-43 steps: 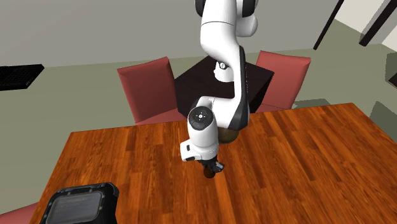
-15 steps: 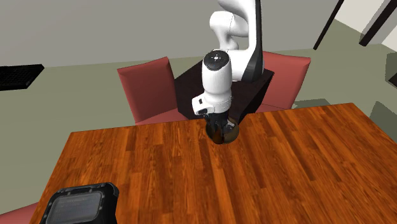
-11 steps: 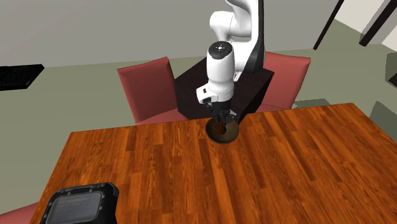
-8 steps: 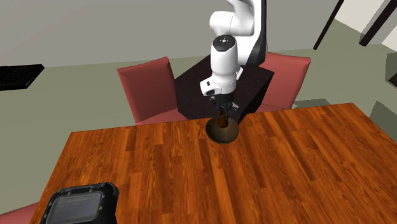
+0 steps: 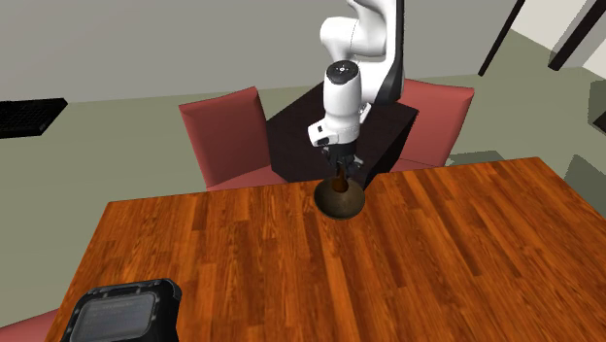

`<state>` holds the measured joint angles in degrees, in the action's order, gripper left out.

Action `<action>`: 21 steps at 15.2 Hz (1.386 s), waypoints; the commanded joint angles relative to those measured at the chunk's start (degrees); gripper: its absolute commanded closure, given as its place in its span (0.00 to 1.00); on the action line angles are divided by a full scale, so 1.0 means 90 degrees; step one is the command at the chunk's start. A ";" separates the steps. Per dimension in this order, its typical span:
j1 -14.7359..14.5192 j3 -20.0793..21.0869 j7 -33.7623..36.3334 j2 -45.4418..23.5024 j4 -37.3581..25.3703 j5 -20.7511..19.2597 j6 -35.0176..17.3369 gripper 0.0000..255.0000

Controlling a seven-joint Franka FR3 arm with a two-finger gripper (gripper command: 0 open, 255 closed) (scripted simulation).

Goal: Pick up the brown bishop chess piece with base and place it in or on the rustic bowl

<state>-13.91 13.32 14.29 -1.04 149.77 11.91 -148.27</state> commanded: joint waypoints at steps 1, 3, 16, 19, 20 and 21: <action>-0.0009 0.0006 0.0008 -0.0203 0.0010 -0.0018 -0.0216 1.00; -0.0013 0.0002 0.0007 -0.0401 0.0011 -0.0040 -0.0414 1.00; -0.0038 -0.0032 0.0014 -0.1064 -0.0027 -0.0129 -0.1035 1.00; -0.0038 -0.0032 0.0014 -0.1064 -0.0027 -0.0129 -0.1035 0.00; -0.0038 -0.0032 0.0014 -0.1064 -0.0027 -0.0129 -0.1035 0.00; -0.0038 -0.0032 0.0014 -0.1064 -0.0027 -0.0129 -0.1035 0.00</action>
<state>-14.25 13.02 14.42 -10.62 149.53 10.75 -157.58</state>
